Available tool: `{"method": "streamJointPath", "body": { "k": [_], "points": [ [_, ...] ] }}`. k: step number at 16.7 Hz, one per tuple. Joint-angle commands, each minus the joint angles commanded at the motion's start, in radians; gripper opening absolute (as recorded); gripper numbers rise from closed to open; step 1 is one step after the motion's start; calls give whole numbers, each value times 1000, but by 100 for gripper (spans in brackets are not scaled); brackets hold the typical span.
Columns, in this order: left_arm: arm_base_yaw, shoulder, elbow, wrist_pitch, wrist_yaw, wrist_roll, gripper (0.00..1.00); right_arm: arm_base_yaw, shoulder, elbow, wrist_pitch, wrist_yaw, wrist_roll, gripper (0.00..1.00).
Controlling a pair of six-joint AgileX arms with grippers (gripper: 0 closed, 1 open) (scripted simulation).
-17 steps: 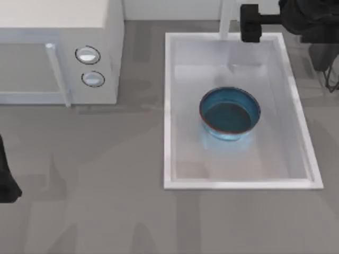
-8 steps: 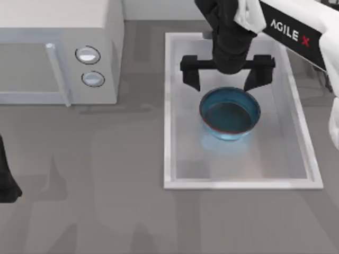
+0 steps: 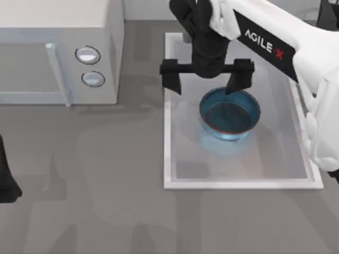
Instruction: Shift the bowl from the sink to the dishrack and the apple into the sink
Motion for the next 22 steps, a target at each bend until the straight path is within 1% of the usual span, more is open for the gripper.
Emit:
{"method": "streamJointPath", "body": {
  "k": [6, 13, 18, 22],
  "points": [
    [0, 0, 0, 0, 0, 0, 100, -5, 1, -3, 4, -1, -2, 100],
    [0, 0, 0, 0, 0, 0, 100, -17, 166, -24, 194, 0, -17, 100],
    [0, 0, 0, 0, 0, 0, 100, -19, 183, -27, 212, 0, -18, 100],
    [0, 0, 0, 0, 0, 0, 100, -19, 183, -27, 212, 0, -18, 70]
  ]
}}
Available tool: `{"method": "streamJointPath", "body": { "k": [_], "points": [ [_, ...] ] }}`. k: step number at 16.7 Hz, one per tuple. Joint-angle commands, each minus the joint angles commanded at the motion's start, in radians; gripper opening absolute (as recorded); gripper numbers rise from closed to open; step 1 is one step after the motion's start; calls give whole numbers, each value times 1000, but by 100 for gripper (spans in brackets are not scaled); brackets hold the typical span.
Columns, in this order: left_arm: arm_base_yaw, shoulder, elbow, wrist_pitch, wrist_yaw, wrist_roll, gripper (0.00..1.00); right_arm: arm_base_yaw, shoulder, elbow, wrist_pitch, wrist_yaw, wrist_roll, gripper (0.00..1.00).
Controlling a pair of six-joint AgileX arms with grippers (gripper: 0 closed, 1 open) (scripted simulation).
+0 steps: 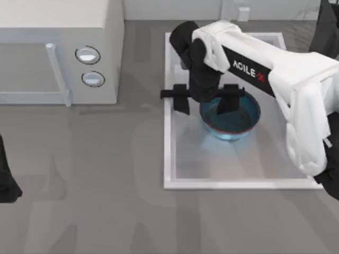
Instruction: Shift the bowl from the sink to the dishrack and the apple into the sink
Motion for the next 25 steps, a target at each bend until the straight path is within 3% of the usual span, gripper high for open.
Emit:
{"method": "streamJointPath", "body": {
  "k": [9, 20, 25],
  "points": [
    [0, 0, 0, 0, 0, 0, 100, 0, 0, 0, 0, 0, 0, 2],
    [0, 0, 0, 0, 0, 0, 100, 4, -20, -11, -6, 2, 6, 0],
    [0, 0, 0, 0, 0, 0, 100, 97, -221, -131, -104, 22, 95, 0]
  ]
}}
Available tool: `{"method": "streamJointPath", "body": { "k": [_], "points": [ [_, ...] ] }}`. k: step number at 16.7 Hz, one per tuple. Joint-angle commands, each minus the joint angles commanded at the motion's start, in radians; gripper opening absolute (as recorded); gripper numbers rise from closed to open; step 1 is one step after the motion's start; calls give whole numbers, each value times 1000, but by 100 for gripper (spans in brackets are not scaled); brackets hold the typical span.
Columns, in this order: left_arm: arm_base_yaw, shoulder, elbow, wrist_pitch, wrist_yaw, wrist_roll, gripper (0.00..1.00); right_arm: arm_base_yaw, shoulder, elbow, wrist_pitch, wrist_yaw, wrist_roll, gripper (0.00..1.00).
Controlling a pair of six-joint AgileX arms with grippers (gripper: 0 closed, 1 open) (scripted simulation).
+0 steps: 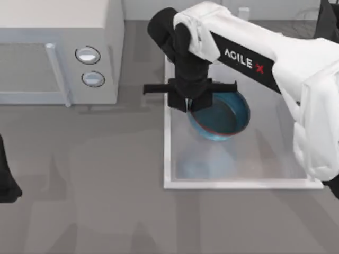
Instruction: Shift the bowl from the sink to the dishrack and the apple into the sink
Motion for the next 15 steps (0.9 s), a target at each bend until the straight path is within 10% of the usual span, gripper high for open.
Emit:
{"method": "streamJointPath", "body": {
  "k": [15],
  "points": [
    [0, 0, 0, 0, 0, 0, 100, 387, -882, -503, -427, 38, 381, 0]
  ]
}}
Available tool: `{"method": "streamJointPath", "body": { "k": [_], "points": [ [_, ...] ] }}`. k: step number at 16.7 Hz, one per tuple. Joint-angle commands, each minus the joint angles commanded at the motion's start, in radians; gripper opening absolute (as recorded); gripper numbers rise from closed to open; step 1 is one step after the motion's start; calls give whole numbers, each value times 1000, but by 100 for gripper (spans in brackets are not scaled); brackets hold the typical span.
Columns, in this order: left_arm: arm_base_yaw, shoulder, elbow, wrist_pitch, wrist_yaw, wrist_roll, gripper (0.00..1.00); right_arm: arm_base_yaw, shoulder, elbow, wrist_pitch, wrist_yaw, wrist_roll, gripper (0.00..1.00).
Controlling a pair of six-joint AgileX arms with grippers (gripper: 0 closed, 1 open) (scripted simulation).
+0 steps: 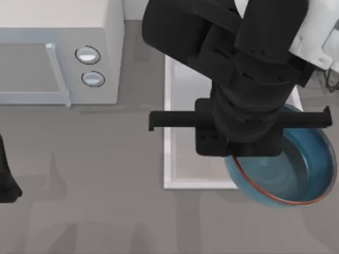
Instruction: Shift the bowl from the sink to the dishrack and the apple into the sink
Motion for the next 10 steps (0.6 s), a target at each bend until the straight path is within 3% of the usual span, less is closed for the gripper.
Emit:
{"method": "streamJointPath", "body": {
  "k": [6, 10],
  "points": [
    [0, 0, 0, 0, 0, 0, 100, -15, 3, -1, 12, -11, -11, 0],
    [0, 0, 0, 0, 0, 0, 100, -153, -26, -32, 147, -134, -138, 0]
  ]
}}
